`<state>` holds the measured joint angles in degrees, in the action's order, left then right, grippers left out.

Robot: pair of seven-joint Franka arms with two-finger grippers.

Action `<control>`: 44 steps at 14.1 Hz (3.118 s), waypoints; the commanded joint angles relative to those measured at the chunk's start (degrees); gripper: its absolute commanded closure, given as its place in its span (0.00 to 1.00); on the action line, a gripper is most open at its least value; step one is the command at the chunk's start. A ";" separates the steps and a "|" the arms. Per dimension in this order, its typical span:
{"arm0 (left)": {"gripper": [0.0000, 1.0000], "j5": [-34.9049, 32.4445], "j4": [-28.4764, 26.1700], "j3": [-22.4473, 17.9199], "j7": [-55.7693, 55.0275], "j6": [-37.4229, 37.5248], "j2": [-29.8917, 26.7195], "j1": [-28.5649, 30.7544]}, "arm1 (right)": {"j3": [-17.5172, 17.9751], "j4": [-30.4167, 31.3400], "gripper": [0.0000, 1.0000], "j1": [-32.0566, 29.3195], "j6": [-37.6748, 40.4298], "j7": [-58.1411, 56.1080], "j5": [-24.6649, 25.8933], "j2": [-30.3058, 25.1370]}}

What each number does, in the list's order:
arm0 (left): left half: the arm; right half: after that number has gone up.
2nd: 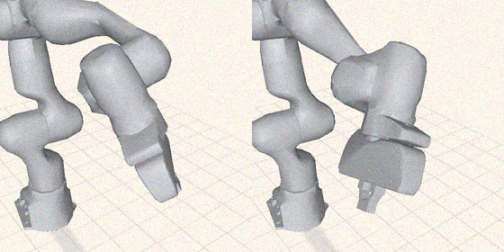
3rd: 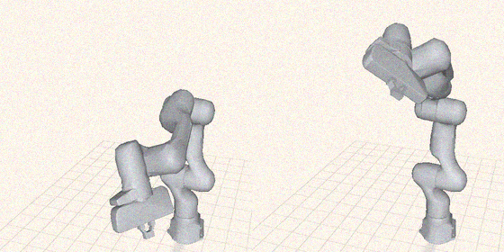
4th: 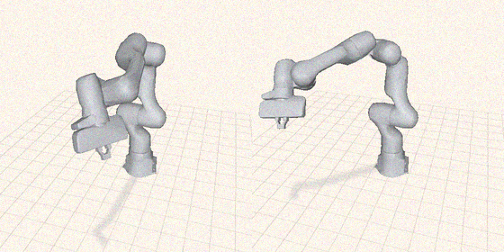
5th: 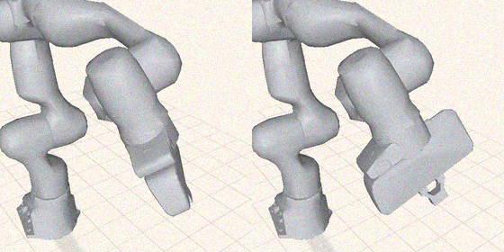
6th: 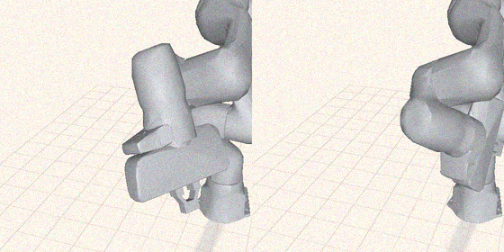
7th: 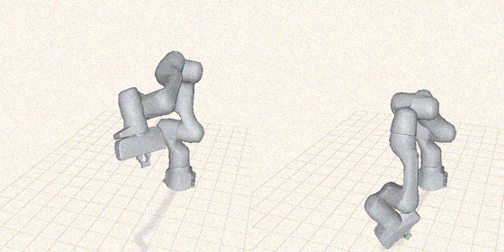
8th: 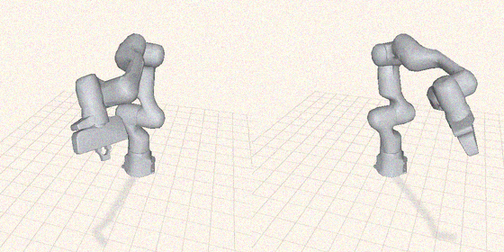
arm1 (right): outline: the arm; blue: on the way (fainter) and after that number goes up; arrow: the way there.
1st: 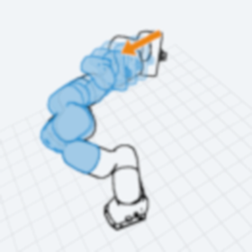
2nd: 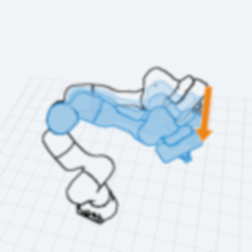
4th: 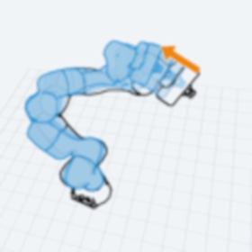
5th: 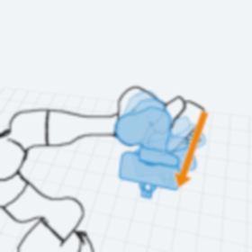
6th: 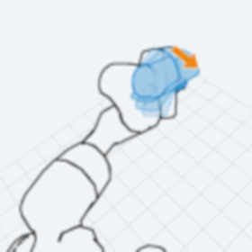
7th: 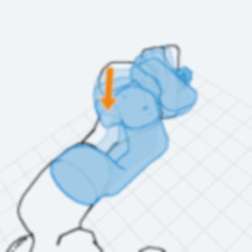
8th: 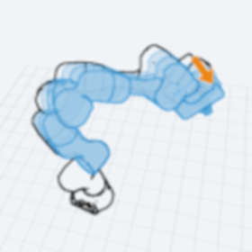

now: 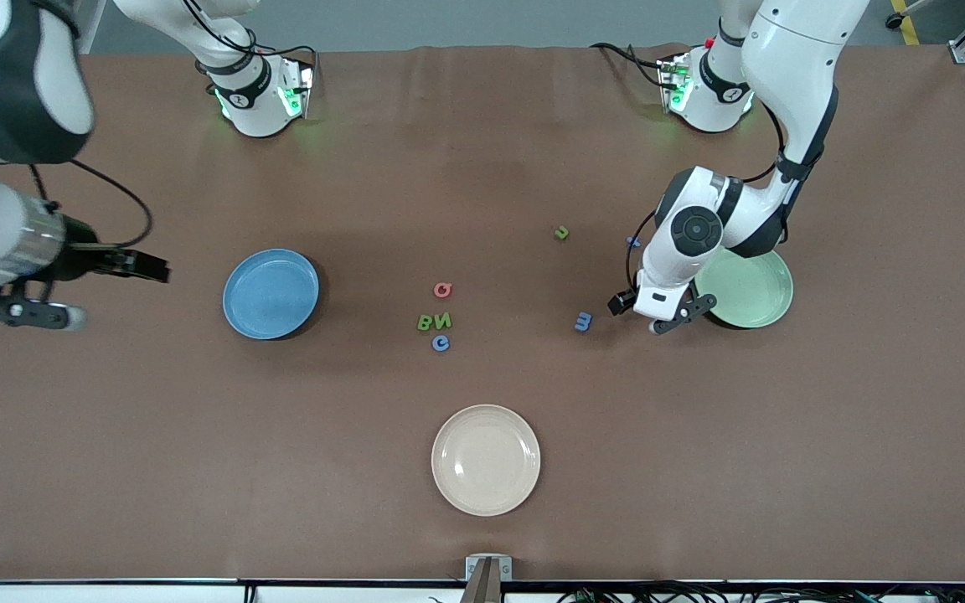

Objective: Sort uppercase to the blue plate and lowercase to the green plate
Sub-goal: 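Grasp the green b with the left gripper while the right gripper grasps the G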

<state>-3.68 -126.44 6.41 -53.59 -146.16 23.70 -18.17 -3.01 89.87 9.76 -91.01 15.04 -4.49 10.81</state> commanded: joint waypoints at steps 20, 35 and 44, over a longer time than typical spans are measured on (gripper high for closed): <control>0.48 -1.33 -2.15 -0.17 -1.61 -4.93 1.26 -0.47 | -0.86 2.42 0.00 26.10 -40.28 11.15 -2.54 27.15; 0.79 -1.33 -0.83 -0.17 4.00 7.08 -7.34 0.76 | -0.94 -4.44 0.24 29.52 -43.99 20.38 -1.23 36.56; 0.82 -1.33 -10.04 0.10 27.91 16.26 -22.02 11.22 | -0.86 -4.53 0.52 29.17 -43.99 20.56 -0.60 36.91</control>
<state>-4.04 -131.61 6.07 -29.54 -129.13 5.75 -8.97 -3.73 86.13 38.77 -134.77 34.31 -5.78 47.18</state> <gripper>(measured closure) 0.639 0.414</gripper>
